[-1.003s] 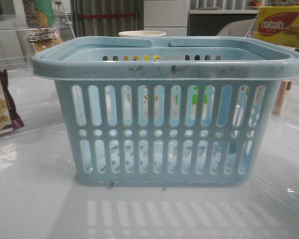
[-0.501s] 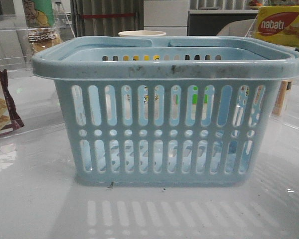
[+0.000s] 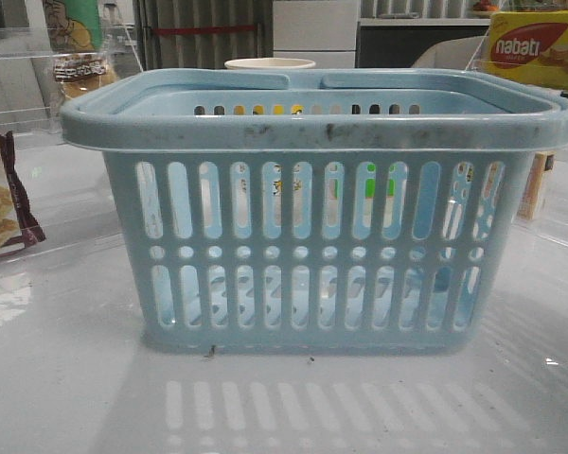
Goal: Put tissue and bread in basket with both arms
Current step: 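Close the right gripper on the white tissue pack and lift it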
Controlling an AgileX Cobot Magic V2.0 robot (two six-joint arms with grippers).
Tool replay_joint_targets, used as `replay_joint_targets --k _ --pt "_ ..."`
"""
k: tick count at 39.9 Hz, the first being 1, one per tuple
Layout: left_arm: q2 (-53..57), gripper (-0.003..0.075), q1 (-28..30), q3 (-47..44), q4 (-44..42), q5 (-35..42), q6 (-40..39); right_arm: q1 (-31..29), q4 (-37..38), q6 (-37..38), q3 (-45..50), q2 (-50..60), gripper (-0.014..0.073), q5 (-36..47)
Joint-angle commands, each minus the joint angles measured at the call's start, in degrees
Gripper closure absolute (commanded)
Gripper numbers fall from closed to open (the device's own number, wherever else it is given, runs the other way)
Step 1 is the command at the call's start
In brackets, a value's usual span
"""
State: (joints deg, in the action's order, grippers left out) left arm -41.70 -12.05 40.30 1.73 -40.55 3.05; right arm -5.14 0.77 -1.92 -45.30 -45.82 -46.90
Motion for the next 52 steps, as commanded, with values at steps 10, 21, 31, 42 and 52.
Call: replay_joint_targets --k 10,21,31,42,52 --pt "-0.07 0.0246 -7.14 1.65 0.85 5.66 0.17 -6.75 1.44 0.28 -13.86 -16.81 0.0034 6.01" --pt "-0.07 0.0246 -7.14 1.65 0.82 5.66 0.17 -6.75 2.73 0.23 -25.86 -34.10 0.0034 7.21" --pt "-0.07 0.0246 -7.14 1.65 0.82 5.66 0.17 -6.75 6.10 0.23 -36.20 -46.55 0.0034 7.29" --pt "-0.07 0.0246 -7.14 1.65 0.82 5.66 0.17 -6.75 8.59 0.23 -42.83 -54.81 0.0034 9.08" --pt "-0.07 0.0246 -7.14 1.65 0.82 5.66 0.17 -6.62 8.59 0.23 -43.28 -58.92 0.0034 14.52"
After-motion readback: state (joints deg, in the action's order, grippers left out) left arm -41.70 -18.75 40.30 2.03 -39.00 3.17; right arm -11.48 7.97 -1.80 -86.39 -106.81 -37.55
